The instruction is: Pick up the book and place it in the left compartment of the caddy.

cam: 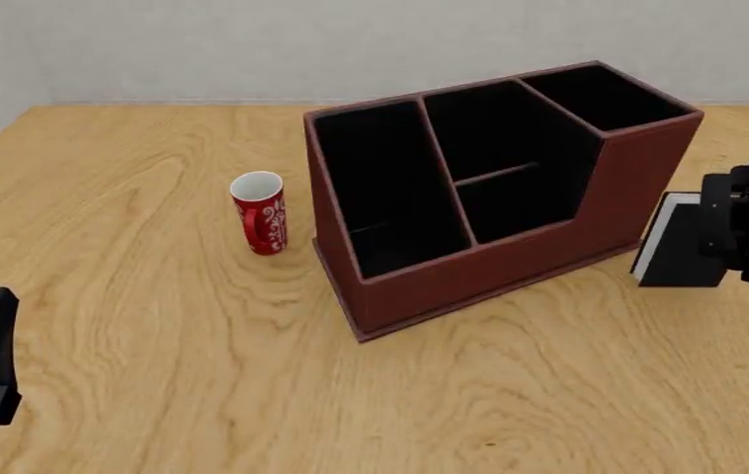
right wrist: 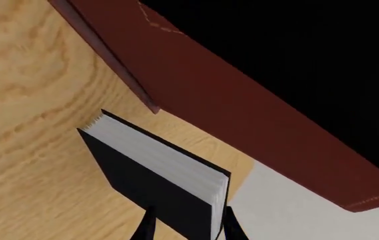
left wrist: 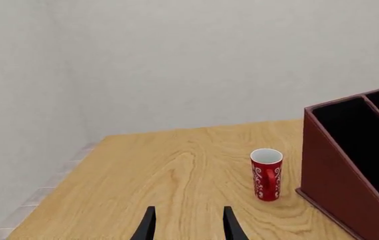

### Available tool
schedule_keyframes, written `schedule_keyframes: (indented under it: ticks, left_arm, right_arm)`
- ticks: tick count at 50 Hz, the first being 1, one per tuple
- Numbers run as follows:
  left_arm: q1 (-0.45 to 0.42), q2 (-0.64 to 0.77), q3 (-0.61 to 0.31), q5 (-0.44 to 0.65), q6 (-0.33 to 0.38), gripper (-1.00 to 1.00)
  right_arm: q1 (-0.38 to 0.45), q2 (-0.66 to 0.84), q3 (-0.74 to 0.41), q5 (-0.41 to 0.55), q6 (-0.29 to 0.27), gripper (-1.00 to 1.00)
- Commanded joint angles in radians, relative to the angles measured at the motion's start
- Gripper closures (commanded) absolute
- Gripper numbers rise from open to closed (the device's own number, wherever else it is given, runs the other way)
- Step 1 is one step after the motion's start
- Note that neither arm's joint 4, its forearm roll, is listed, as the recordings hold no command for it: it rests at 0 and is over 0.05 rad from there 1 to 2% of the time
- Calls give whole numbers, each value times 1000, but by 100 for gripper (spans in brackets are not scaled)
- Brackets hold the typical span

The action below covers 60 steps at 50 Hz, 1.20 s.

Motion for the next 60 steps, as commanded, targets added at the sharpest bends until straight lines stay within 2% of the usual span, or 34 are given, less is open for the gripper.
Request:
schedule_keyframes:
  ticks: [1, 16, 17, 43, 48, 50, 60]
  left_arm:
    - [1, 8, 1, -6, -2, -100]
    - [5, -3, 1, 2, -4, -100]
    - [5, -3, 3, 1, -6, -100]
    - [-10, -43, -5, 43, -16, -100]
    - [-13, -57, -12, 62, -19, -100]
    - [-15, -65, -19, 73, -22, -100]
    - [-19, -81, -18, 81, -27, -100]
  right_arm:
    - [8, 21, 12, 4, 4, -100]
    - [28, -12, 35, 42, 18, -100]
    - [30, -16, 34, 44, 19, 100]
    - [75, -167, 153, 129, 33, 100]
    - [85, -200, 173, 136, 42, 100]
    - [94, -211, 158, 148, 74, 100]
    - [89, -268, 190, 166, 64, 100]
